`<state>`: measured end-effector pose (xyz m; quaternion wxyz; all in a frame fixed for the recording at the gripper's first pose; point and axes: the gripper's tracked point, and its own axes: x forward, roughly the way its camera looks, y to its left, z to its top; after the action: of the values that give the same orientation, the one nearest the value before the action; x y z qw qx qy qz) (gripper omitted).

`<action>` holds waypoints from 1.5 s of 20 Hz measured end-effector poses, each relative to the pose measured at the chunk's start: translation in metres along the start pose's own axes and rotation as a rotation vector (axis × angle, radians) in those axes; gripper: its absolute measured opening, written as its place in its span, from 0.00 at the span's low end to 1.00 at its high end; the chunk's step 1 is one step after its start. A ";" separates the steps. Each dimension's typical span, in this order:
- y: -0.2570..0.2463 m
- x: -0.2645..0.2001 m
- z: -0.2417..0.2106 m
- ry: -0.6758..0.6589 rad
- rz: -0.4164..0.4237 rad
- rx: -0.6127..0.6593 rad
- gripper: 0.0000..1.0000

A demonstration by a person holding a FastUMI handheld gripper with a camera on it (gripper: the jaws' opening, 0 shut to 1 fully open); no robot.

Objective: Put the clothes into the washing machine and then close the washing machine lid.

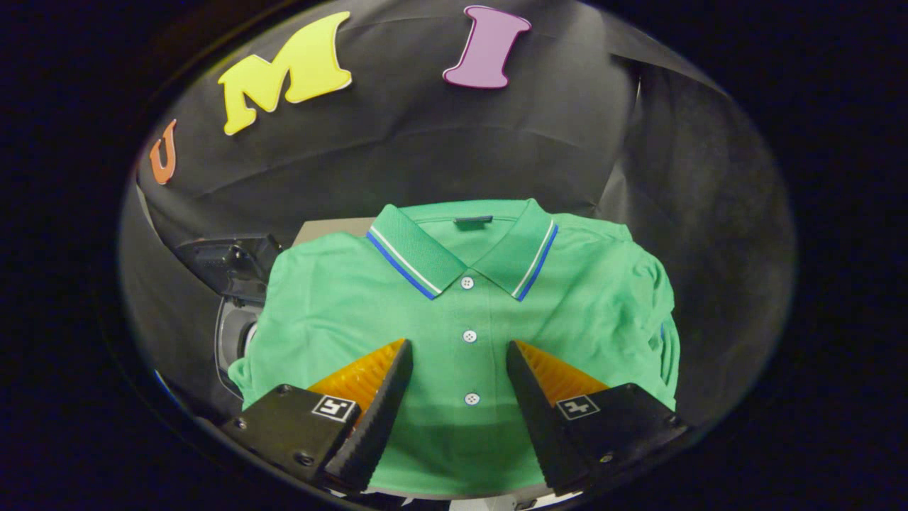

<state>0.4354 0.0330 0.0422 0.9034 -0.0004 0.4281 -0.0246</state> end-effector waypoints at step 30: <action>0.061 -0.085 0.033 -0.422 0.184 -0.076 0.04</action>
<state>0.4100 0.0974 0.1277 0.9706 -0.0006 0.2288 0.0747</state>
